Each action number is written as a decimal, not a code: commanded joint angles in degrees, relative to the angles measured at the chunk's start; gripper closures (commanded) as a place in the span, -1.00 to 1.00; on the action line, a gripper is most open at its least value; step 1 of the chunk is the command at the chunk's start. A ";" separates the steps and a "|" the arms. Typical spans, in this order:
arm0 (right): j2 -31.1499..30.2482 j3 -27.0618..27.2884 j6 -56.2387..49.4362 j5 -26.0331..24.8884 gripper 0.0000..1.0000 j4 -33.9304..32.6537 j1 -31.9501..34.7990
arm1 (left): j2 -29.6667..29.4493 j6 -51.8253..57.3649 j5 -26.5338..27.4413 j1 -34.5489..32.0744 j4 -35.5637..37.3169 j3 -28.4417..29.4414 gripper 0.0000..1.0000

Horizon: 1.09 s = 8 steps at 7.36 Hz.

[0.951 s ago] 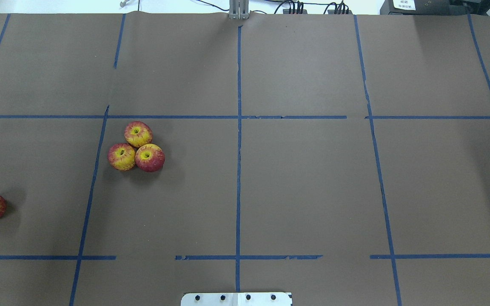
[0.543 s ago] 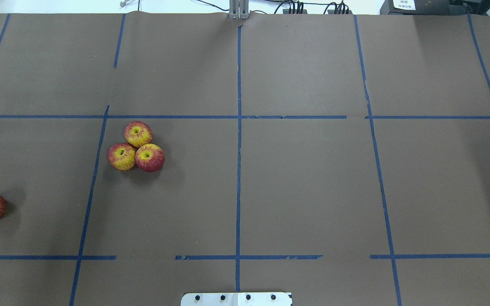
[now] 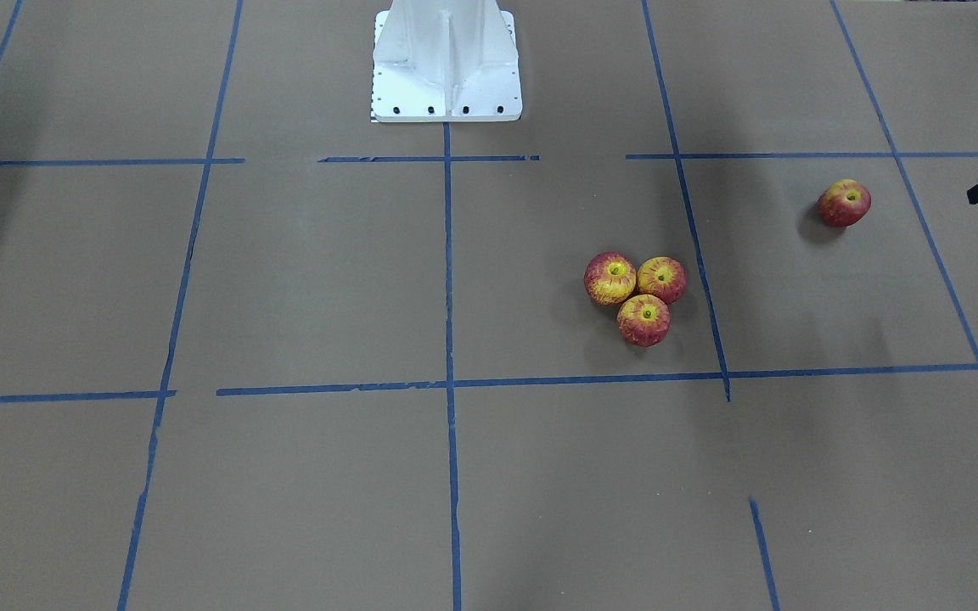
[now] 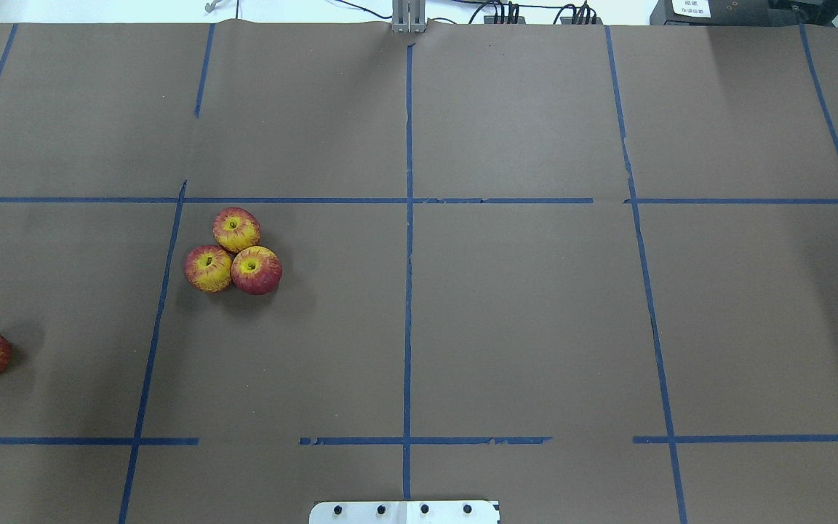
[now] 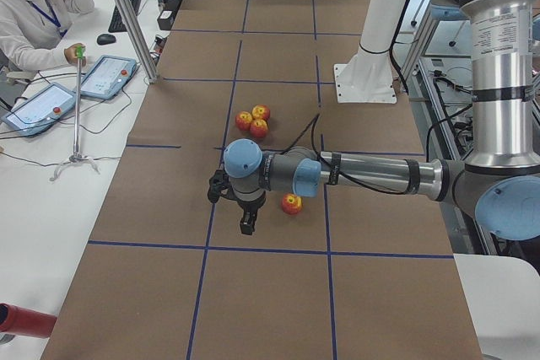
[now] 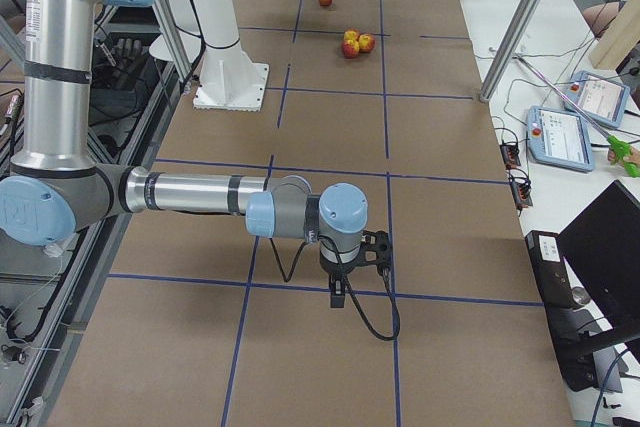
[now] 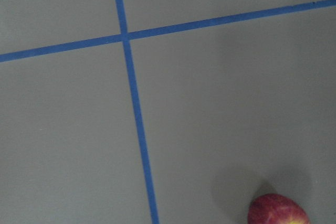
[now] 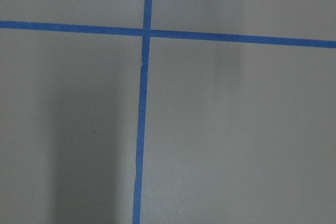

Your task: Stack apples

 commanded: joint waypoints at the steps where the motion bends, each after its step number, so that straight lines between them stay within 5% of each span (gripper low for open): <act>1: 0.00 0.00 0.00 0.00 -1.00 0.00 0.00 | 0.56 -21.79 4.42 13.18 -12.44 -0.49 -1.00; 3: 0.00 0.00 0.00 0.00 -1.00 0.00 0.00 | 0.65 -30.37 7.42 20.14 -13.81 -0.75 -1.00; 8: 0.00 0.00 0.00 0.00 -1.00 0.00 0.00 | 4.06 -31.90 10.15 22.73 -13.81 -0.84 -1.00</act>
